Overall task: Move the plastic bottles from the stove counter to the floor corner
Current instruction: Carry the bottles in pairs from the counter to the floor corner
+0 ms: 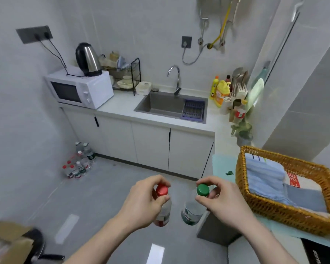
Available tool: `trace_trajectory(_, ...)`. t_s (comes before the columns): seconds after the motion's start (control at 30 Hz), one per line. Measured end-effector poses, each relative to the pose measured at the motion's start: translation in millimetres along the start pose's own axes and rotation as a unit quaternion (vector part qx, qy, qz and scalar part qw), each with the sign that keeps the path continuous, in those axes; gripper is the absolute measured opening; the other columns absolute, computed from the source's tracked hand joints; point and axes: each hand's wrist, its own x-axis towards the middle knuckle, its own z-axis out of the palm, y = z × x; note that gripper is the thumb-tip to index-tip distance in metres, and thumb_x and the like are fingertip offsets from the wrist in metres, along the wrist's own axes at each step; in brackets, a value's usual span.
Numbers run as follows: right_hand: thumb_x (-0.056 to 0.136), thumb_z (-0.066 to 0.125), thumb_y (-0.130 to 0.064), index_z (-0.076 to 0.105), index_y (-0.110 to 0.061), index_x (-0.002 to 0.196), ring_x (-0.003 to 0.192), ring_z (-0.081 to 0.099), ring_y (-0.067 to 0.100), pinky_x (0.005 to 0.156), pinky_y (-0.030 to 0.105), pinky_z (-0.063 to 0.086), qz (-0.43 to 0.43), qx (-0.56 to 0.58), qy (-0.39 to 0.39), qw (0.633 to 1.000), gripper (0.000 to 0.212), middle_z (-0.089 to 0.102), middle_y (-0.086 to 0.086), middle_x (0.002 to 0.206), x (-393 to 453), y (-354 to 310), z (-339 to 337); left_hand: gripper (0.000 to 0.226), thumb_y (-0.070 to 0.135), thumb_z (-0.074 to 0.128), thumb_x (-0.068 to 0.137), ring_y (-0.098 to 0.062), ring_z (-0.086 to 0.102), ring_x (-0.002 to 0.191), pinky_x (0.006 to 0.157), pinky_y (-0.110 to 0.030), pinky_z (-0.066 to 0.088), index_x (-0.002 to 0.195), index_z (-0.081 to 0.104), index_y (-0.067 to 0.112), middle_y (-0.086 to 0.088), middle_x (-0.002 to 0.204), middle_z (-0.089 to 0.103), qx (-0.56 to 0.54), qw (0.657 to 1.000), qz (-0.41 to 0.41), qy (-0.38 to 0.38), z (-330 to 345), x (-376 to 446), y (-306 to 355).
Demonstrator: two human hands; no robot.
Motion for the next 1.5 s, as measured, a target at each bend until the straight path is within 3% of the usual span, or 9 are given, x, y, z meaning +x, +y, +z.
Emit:
trace_trajectory(0.17,0.072,0.086,-0.026,0.072,-0.041,0.088,0.054,0.055,0.004,0.063,0.025,0.052,-0.045,0.007,-0.078,0.996,0.026,0.065,0.005,0.063,90.7,-21.3,28.1,0.022,0.032,0.076,0.084,-0.005,0.061,0.079,0.067,-0.012,0.043,0.096,0.061,0.043,0.02,0.092,0.066,-0.002,0.994,-0.083,0.071,-28.3,28.4,-28.9)
trace_trajectory(0.27,0.07,0.086,-0.025,0.071,-0.041,0.086,0.057,0.059,0.012,0.061,0.025,0.051,-0.081,-0.006,-0.122,0.989,0.027,0.067,0.004,0.065,139.4,-44.3,52.1,0.023,0.028,0.077,0.083,-0.008,0.061,0.077,0.068,-0.013,0.046,0.094,0.061,0.041,0.016,0.088,0.067,-0.006,0.985,-0.125,0.122,-51.8,36.6,-46.8)
trace_trajectory(0.37,0.071,0.086,-0.025,0.07,-0.041,0.087,0.053,0.055,0.005,0.058,0.022,0.048,-0.121,-0.016,-0.163,0.979,0.027,0.065,0.002,0.061,178.8,-74.5,80.6,0.023,0.026,0.078,0.083,-0.008,0.06,0.075,0.066,-0.011,0.044,0.093,0.062,0.04,0.013,0.083,0.066,-0.01,0.971,-0.166,0.17,-77.6,41.3,-68.5)
trace_trajectory(0.63,0.072,0.084,-0.033,0.069,-0.041,0.089,0.058,0.06,0.006,0.057,0.019,0.048,-0.179,-0.034,-0.232,0.955,0.024,0.066,-0.003,0.062,261.5,-157.2,179.3,0.019,0.03,0.076,0.085,-0.008,0.06,0.069,0.065,-0.017,0.046,0.093,0.062,0.041,0.006,0.073,0.066,-0.011,0.939,-0.253,0.232,-155.5,50.5,-156.4)
trace_trajectory(0.83,0.073,0.084,-0.031,0.069,-0.038,0.089,0.056,0.059,0.003,0.057,0.016,0.046,-0.202,-0.06,-0.264,0.941,0.023,0.069,-0.004,0.067,302.6,-224.0,267.6,0.022,0.031,0.077,0.082,-0.007,0.061,0.069,0.071,-0.027,0.053,0.092,0.061,0.043,0.011,0.075,0.066,-0.009,0.923,-0.284,0.26,-220.6,58.0,-242.6)
trace_trajectory(1.17,0.074,0.082,-0.032,0.067,-0.039,0.089,0.059,0.063,0.005,0.056,0.017,0.047,-0.219,-0.075,-0.274,0.934,0.023,0.073,-0.006,0.078,372.4,-313.3,378.1,0.022,0.025,0.076,0.084,-0.003,0.056,0.058,0.056,-0.014,0.042,0.09,0.061,0.04,0.005,0.061,0.06,-0.023,0.914,-0.306,0.265,-316.8,84.9,-358.7)
trace_trajectory(1.3,0.075,0.084,-0.029,0.068,-0.036,0.09,0.057,0.059,0.002,0.06,0.017,0.049,-0.223,-0.074,-0.29,0.928,0.023,0.067,-0.015,0.069,409.6,-340.8,424.9,0.02,0.025,0.075,0.086,-0.003,0.055,0.056,0.057,-0.013,0.043,0.092,0.062,0.038,0.006,0.058,0.059,-0.033,0.907,-0.327,0.263,-346.9,104.7,-407.3)
trace_trajectory(1.5,0.074,0.084,-0.032,0.066,-0.039,0.092,0.064,0.065,0.003,0.061,0.017,0.048,-0.222,-0.074,-0.331,0.914,0.025,0.07,-0.018,0.092,476.9,-370.2,509.8,0.021,0.02,0.073,0.087,0.0,0.056,0.057,0.058,-0.011,0.045,0.096,0.063,0.036,0.006,0.066,0.065,-0.041,0.9,-0.353,0.252,-386.1,151.2,-480.2)
